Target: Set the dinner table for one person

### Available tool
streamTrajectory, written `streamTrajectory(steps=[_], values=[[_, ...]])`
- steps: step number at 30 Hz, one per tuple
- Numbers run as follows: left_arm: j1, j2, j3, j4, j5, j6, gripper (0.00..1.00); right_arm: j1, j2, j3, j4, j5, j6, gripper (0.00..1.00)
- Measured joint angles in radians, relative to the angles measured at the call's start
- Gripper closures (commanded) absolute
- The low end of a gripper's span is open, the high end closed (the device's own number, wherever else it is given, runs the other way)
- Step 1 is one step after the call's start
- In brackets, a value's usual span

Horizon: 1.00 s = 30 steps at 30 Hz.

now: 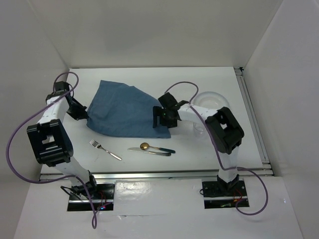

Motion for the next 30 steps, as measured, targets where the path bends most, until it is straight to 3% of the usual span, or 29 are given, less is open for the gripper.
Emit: streamTrajectory(steps=[2,3,4,5,12,17,23,30], values=[[-0.005,0.0,0.008,-0.009,0.002,0.0,1.0,0.03,0.055,0.068,0.003,0.002,0.0,0.46],[-0.006,0.0,0.015,-0.014,0.003,0.0,1.0,0.042,0.08,0.102,0.009,-0.001,-0.002,0.8],[-0.006,0.0,0.023,-0.021,0.003,0.0,1.0,0.048,0.102,0.13,0.014,0.003,-0.005,0.93],[-0.006,0.0,0.034,-0.027,0.004,0.0,1.0,0.052,0.126,0.161,0.01,0.007,0.002,1.0],[-0.021,0.001,0.2,-0.081,0.063,-0.007,1.0,-0.034,0.158,0.364,-0.051,0.025,-0.03,1.0],[-0.044,-0.001,0.37,-0.11,0.121,-0.01,1.0,-0.14,0.057,0.499,-0.062,0.025,-0.076,1.0],[-0.047,-0.061,0.41,-0.142,0.167,-0.008,1.0,-0.18,-0.151,0.496,-0.075,0.02,-0.116,1.0],[-0.042,-0.163,0.446,-0.186,0.187,0.002,1.0,-0.176,-0.357,0.343,-0.134,0.022,-0.126,1.0]])
